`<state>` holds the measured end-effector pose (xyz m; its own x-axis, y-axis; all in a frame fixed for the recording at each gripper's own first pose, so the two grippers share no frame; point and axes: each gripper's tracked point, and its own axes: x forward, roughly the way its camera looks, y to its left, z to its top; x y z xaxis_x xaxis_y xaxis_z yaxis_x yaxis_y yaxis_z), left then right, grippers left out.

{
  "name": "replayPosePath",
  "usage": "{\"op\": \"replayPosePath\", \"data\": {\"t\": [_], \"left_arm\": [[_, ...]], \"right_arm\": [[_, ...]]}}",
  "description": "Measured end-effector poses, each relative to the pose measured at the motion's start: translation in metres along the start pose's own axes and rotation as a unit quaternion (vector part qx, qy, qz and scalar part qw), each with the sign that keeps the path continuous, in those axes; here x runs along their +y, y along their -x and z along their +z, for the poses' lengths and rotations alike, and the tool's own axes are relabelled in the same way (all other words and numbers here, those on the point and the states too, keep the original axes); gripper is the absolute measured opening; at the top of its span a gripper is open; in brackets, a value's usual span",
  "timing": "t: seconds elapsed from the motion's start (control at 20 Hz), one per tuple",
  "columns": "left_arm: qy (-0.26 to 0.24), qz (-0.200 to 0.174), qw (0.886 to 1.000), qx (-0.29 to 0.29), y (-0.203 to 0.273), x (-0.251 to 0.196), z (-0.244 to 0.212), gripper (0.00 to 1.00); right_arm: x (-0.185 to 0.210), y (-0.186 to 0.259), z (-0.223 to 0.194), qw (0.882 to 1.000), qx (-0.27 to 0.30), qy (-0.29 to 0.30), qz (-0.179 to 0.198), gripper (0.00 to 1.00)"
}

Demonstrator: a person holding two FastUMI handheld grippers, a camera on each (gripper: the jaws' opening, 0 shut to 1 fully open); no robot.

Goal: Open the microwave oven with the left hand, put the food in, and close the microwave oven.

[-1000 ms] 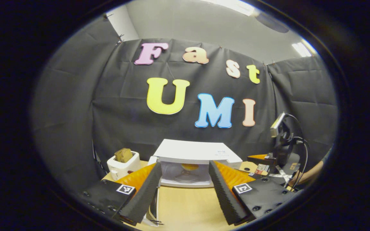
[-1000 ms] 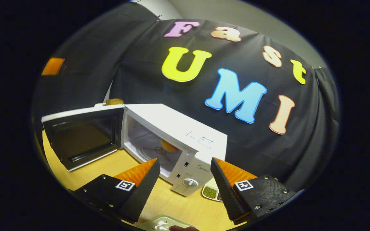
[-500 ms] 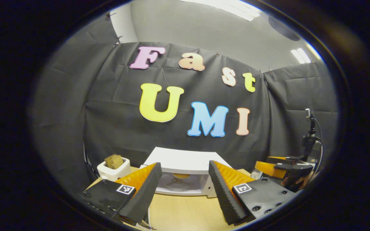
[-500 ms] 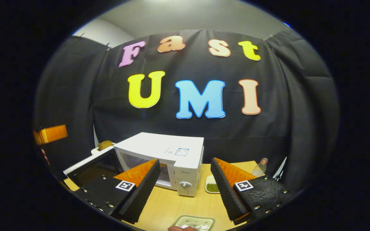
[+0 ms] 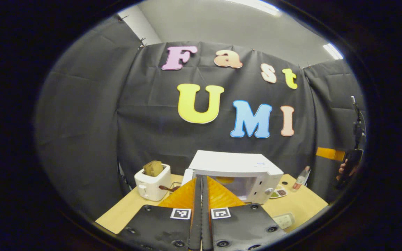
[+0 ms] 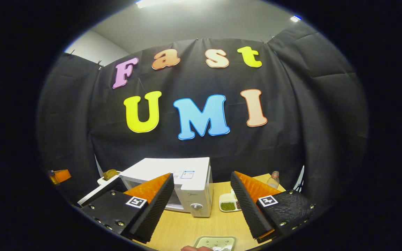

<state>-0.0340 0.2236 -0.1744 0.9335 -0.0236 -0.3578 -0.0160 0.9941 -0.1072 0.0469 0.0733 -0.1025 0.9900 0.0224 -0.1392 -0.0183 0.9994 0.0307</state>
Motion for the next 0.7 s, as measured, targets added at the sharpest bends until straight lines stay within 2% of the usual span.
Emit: {"op": "replayPosePath", "data": {"t": [0.1,0.3,0.55,0.7], "left_arm": [[-0.031,0.031,0.998,0.042,0.011,0.034,-0.033,0.05],[-0.044,0.078,0.99,0.106,0.037,0.094,-0.089,0.07],[-0.036,0.063,0.988,0.133,0.044,0.097,-0.118,0.07],[-0.035,0.035,0.989,0.141,0.038,0.076,-0.123,0.07]], "right_arm": [[0.009,0.002,0.0,1.0,0.001,0.005,0.011,1.0],[0.011,0.006,0.003,1.0,-0.006,0.021,0.017,1.0],[0.017,0.007,0.004,0.999,-0.006,0.023,0.025,1.0],[0.018,0.008,0.004,0.999,-0.008,0.027,0.028,1.0]]}}
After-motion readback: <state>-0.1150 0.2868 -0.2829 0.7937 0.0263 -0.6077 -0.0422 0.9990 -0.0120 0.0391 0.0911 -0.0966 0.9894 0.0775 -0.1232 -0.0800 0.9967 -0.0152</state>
